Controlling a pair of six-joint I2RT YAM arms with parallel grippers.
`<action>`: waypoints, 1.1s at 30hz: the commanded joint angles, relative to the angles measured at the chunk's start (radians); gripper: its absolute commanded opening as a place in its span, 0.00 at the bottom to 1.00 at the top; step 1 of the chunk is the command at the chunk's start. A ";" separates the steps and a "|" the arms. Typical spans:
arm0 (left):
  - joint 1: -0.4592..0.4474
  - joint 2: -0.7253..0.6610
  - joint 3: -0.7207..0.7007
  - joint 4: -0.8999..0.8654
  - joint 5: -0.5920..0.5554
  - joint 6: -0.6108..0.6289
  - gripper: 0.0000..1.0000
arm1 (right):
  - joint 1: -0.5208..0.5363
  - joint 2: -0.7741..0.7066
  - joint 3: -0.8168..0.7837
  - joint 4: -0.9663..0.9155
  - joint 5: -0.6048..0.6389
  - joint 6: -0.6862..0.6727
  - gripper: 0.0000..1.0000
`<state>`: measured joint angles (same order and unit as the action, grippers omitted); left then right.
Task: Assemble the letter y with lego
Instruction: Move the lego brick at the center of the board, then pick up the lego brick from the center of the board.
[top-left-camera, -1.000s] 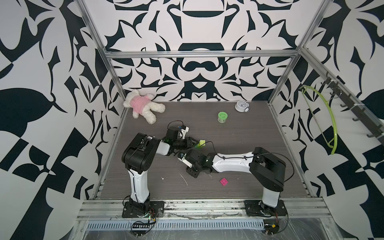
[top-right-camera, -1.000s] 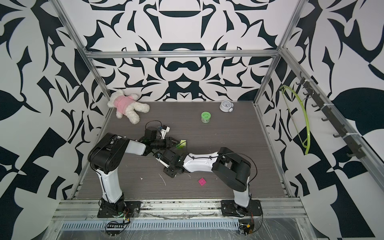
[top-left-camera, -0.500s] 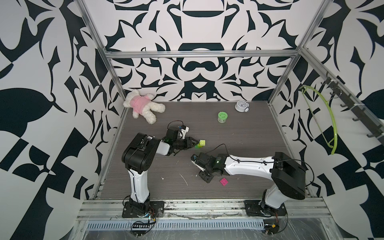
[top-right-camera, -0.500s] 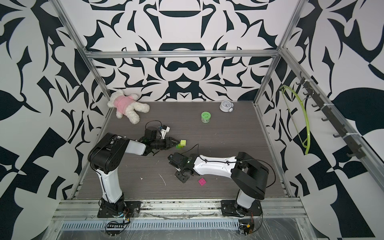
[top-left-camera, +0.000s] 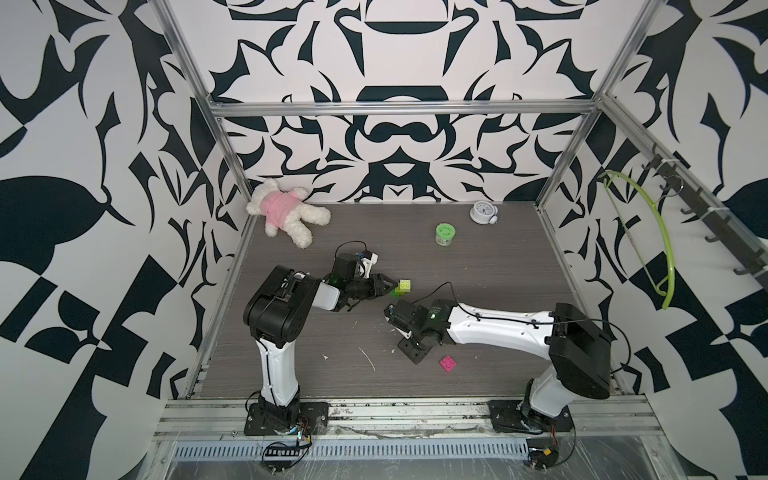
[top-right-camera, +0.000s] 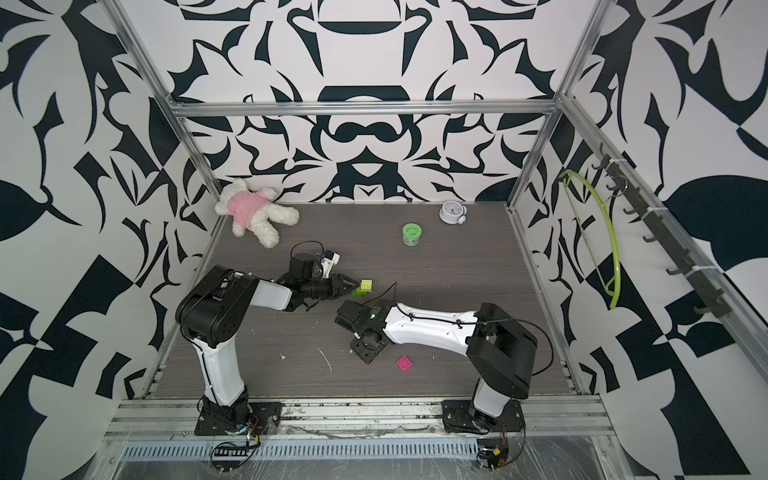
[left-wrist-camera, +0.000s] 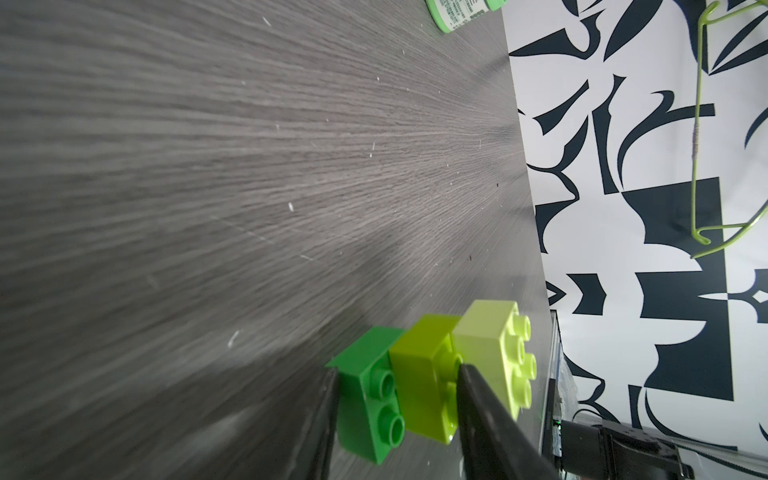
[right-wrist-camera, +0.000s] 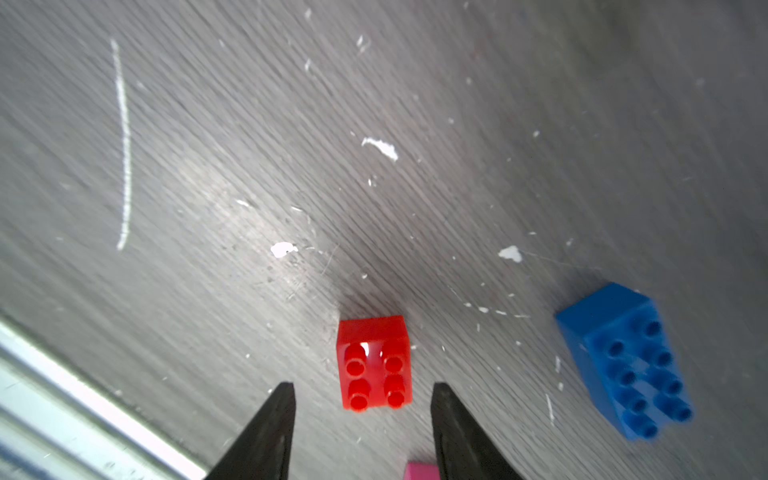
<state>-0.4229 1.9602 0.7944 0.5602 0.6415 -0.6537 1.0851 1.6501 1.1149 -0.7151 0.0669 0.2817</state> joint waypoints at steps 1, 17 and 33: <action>0.001 0.132 -0.064 -0.381 -0.207 0.039 0.49 | -0.021 0.003 0.087 -0.159 -0.007 -0.012 0.55; 0.001 0.132 -0.062 -0.386 -0.212 0.042 0.49 | -0.097 0.148 0.179 -0.221 -0.160 0.016 0.50; 0.001 0.136 -0.061 -0.390 -0.210 0.042 0.49 | -0.090 0.202 0.189 -0.213 -0.165 0.036 0.50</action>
<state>-0.4229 1.9656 0.8055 0.5518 0.6437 -0.6521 0.9855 1.8610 1.2804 -0.9123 -0.0906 0.2985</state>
